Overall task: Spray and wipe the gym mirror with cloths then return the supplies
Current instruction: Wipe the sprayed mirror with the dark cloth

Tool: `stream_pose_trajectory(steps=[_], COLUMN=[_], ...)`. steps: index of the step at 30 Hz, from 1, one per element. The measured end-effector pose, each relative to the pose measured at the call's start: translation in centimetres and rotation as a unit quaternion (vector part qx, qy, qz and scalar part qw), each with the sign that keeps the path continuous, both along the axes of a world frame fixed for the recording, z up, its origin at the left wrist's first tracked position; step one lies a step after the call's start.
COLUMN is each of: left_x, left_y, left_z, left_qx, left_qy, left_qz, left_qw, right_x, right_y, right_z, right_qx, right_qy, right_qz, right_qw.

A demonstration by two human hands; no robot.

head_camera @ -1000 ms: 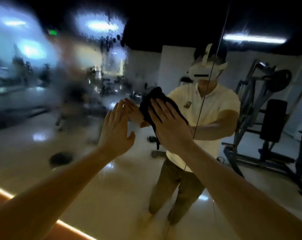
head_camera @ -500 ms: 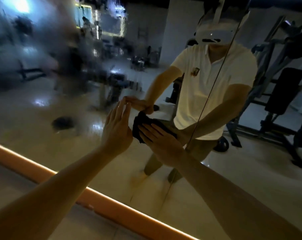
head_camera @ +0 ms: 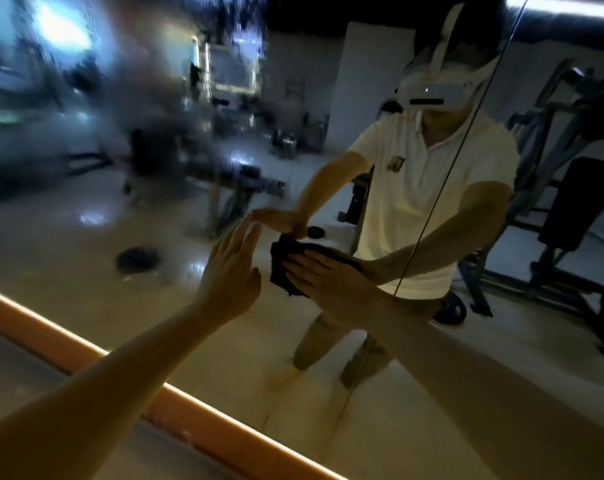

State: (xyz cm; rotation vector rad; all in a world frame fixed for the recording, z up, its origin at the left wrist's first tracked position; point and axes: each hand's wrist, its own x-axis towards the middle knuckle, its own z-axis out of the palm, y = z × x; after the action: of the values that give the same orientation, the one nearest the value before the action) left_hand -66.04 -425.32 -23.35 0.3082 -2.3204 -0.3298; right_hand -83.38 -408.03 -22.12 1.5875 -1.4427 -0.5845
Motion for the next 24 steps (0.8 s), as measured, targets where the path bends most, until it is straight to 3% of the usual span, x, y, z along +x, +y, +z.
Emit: stream_pose_trajectory(steps=[7, 11, 17, 22, 24], left_x=[-1.0, -1.0, -0.5, -0.9, -0.5], left_y=[-1.4, -1.9, -4.2, -6.2, -6.8], left_z=[7.5, 10.2, 12.9, 16.7, 18.4], left_qx=[-0.017, 0.003, -0.031, -0.042, -0.037], left_qy=[0.005, 0.030, 0.035, 0.097, 0.130], left_qz=[0.003, 0.000, -0.006, -0.036, -0.064], left_qw=[1.000, 1.000, 0.999, 0.994, 0.989], right_x=[0.8, 1.3, 2.4, 3.0, 3.9], right_y=[-0.2, 0.1, -3.6, -8.1, -9.1], right_z=[13.9, 20.5, 20.4, 17.8, 17.8], right_qx=[-0.147, -0.280, -0.387, -0.292, -0.338], right_qy=[-0.029, -0.056, -0.089, -0.105, -0.193], right_qz=[-0.028, -0.060, -0.056, 0.001, 0.069], right_qw=[0.988, 0.956, 0.916, 0.951, 0.919])
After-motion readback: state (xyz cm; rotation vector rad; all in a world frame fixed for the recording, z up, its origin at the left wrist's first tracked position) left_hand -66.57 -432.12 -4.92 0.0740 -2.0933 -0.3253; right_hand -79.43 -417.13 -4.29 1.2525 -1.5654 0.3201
